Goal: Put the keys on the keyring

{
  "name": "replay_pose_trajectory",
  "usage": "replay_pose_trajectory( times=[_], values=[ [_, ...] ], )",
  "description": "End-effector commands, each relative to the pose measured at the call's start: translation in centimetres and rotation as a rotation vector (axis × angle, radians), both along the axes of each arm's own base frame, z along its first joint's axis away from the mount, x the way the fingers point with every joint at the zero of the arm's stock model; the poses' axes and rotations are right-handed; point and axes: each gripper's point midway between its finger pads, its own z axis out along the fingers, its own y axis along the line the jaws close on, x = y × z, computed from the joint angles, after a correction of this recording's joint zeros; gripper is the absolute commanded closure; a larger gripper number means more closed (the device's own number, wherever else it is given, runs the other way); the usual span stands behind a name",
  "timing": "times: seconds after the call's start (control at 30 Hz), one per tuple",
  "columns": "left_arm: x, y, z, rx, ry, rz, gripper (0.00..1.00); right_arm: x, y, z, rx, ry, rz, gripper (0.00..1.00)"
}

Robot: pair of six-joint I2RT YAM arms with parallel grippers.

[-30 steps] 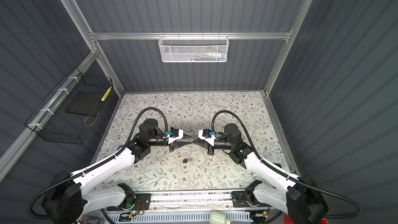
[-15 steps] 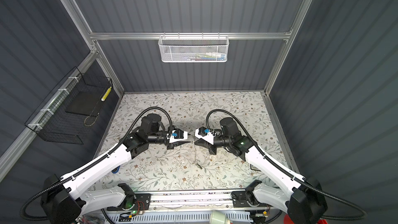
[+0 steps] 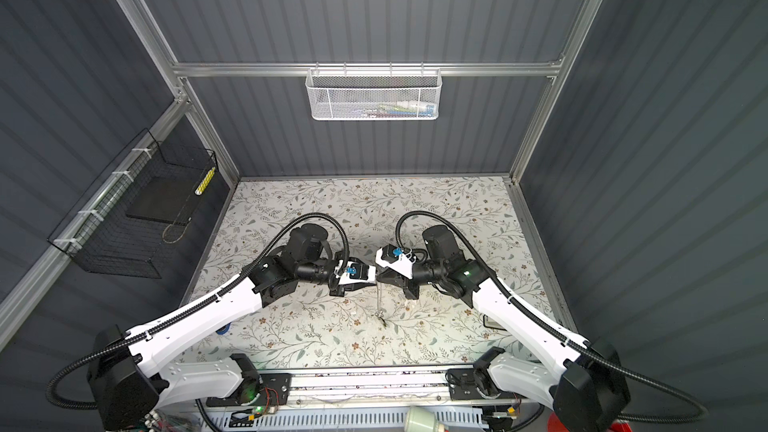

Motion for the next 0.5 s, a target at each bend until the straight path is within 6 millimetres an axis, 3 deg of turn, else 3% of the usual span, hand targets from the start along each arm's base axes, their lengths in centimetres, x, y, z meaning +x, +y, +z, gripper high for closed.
replay_pose_trajectory(
  times=[0.0,0.47],
  values=[
    [0.65,-0.37,0.89,0.004,-0.014,0.024,0.71,0.19,0.15,1.31,0.018,-0.028,0.005,1.00],
    [1.01,-0.47,0.76,0.009,0.020,0.060,0.85,0.61,0.24,1.37,0.016,-0.048,-0.015,1.00]
  ],
)
